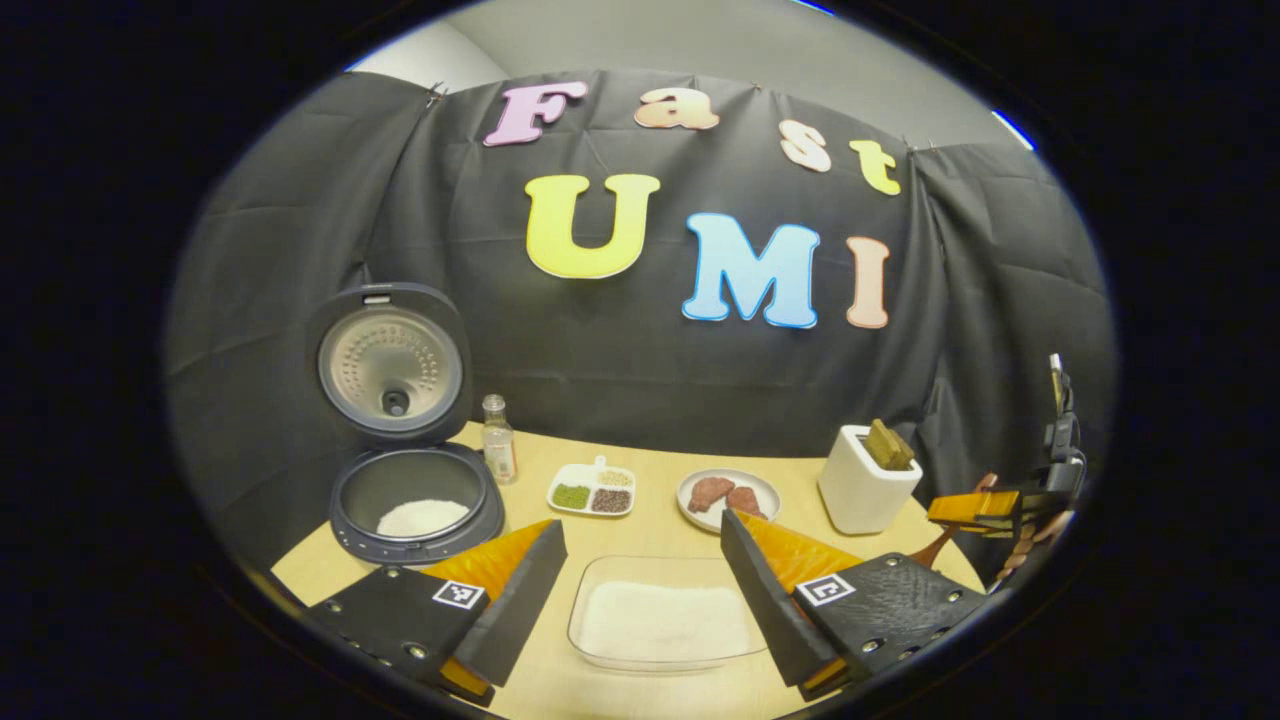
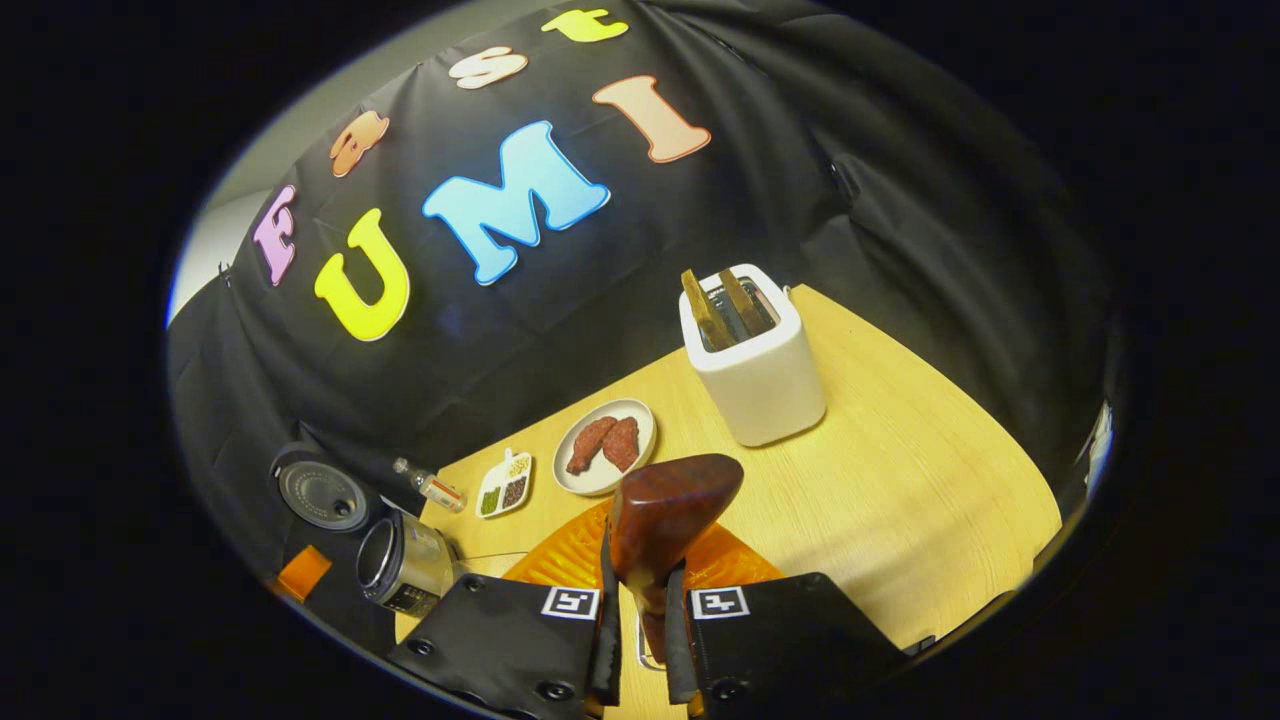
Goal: Close the left gripper, press the button to open the rice cooker; take a wooden spoon from the chopstick holder with the right hand, scoop a spoonful of rice and pour it into the rice cooker, then put the wooden spoon back into the chopstick holder.
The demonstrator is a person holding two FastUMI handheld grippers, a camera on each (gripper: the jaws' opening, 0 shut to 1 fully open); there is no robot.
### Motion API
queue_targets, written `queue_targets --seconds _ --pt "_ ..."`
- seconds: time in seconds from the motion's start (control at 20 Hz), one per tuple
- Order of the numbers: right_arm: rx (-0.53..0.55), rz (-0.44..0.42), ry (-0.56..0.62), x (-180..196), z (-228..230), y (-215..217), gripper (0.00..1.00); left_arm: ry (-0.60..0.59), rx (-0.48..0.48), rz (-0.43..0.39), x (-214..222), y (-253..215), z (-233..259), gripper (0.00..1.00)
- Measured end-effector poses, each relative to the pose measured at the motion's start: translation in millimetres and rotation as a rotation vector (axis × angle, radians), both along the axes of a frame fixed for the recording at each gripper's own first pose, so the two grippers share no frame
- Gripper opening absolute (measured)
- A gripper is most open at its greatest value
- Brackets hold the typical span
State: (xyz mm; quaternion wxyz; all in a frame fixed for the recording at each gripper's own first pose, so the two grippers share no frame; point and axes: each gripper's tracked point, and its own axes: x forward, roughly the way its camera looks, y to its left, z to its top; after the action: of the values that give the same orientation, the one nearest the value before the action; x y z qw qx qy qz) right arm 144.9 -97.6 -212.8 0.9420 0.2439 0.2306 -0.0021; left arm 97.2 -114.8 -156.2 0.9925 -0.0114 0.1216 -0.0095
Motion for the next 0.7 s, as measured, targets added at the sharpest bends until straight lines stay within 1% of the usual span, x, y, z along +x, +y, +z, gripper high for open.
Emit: queue_targets --seconds 0.15,0.3,0.4,0.45,0.55,0.6,0.65,0.7 --pt "0.02 0.015 0.052 2.0 -21.4 6.0 0.19 -0.003 0.008 0.061 -13.0 17.6 2.6 0.97" --pt "-0.006 0.036 0.063 4.3 -36.1 7.8 0.21 0.015 0.004 0.131 -27.7 36.9 -0.2 0.96" --pt "0.001 0.044 0.077 4.4 -44.0 8.0 0.21 0.022 0.0 0.171 -37.7 47.5 -1.3 0.96" --pt "0.004 0.041 0.09 4.8 -49.2 7.1 0.23 0.027 0.002 0.187 -42.6 51.5 -1.5 0.96" --pt "0.006 0.041 0.106 4.3 -57.7 5.3 0.23 0.031 0.014 0.21 -48.8 58.4 0.3 0.97" --pt "0.0 0.051 0.102 4.3 -58.9 6.2 0.19 0.029 0.023 0.217 -51.5 58.7 1.0 0.97" --pt "-0.002 0.068 0.096 5.0 -59.2 15.0 0.23 0.024 0.033 0.221 -52.2 60.5 3.6 0.97" --pt "0.0 0.086 0.087 6.9 -59.8 18.2 0.25 0.019 0.04 0.22 -50.3 62.4 4.7 0.96"
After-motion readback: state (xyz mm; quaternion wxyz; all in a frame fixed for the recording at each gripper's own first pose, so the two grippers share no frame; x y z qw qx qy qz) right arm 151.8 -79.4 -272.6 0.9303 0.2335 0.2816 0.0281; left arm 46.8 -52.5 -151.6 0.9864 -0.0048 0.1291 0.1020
